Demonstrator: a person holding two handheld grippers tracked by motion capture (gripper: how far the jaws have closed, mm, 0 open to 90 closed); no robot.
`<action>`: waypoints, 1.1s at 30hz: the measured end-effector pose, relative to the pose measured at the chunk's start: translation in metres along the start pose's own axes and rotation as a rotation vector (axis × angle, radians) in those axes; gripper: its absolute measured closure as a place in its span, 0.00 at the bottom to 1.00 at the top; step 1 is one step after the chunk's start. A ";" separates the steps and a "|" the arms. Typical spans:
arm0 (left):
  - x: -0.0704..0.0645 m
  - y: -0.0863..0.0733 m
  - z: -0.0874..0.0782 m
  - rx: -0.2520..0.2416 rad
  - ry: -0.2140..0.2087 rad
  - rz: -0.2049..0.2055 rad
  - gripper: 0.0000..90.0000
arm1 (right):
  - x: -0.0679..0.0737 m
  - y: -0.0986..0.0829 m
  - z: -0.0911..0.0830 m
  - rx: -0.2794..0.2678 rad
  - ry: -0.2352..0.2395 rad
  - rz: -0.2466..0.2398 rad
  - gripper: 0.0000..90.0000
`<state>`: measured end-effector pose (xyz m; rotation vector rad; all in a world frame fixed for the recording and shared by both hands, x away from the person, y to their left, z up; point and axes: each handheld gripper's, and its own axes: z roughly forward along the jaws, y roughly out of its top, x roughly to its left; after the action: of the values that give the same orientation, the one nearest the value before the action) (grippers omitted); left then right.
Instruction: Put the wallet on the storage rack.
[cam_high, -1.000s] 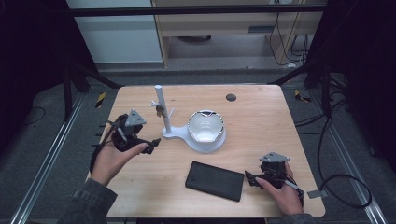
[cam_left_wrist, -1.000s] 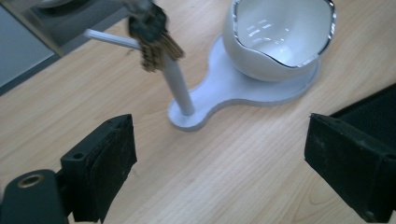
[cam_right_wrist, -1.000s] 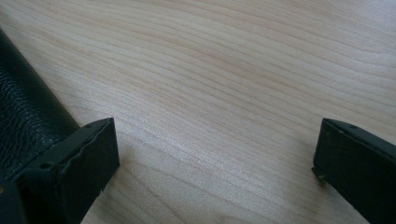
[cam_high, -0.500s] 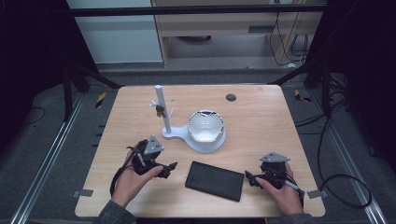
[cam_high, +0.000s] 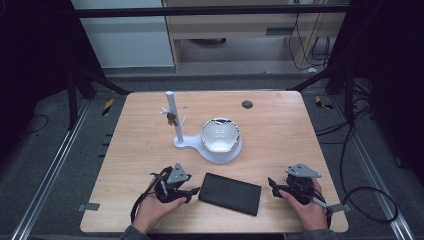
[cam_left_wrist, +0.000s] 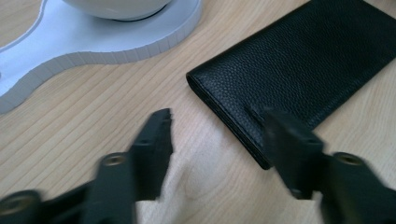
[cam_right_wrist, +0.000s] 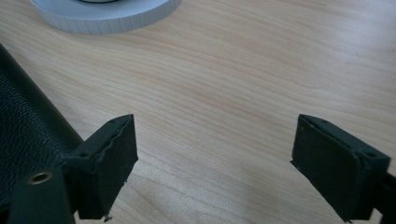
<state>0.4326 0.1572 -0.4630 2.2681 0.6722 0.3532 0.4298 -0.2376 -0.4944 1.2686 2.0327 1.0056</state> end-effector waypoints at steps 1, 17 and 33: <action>-0.001 0.000 -0.001 0.005 0.000 0.003 0.65 | 0.000 0.000 -0.001 -0.003 0.009 -0.005 0.17; -0.004 -0.011 0.004 0.149 -0.062 0.030 1.00 | 0.003 0.000 0.001 0.015 0.036 -0.048 0.30; -0.010 -0.012 0.010 0.190 -0.076 0.066 1.00 | 0.003 0.000 0.001 0.016 0.037 -0.051 0.29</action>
<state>0.4250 0.1529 -0.4791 2.4754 0.6155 0.2417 0.4294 -0.2343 -0.4950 1.2085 2.0942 0.9978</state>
